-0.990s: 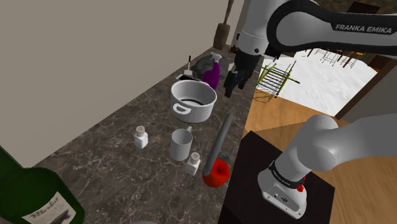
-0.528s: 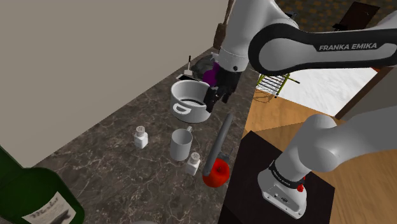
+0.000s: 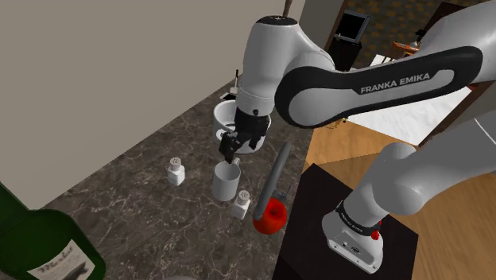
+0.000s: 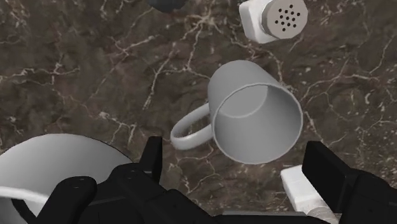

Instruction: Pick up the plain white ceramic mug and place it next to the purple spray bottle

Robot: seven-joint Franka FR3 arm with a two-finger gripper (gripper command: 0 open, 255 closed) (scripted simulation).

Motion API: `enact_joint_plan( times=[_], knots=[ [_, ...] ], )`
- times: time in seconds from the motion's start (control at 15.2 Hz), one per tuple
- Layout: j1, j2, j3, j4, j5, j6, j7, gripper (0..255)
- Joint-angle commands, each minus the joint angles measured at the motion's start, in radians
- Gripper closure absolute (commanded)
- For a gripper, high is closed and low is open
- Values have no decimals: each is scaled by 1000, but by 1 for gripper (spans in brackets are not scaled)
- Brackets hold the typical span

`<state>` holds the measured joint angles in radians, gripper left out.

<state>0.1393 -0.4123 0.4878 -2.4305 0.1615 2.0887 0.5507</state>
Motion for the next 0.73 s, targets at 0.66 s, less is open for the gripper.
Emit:
enact_joint_plan(
  times=[0.66],
  knots=[
    [-25, 243, 137, 51, -101, 198, 196, 0]
  ],
)
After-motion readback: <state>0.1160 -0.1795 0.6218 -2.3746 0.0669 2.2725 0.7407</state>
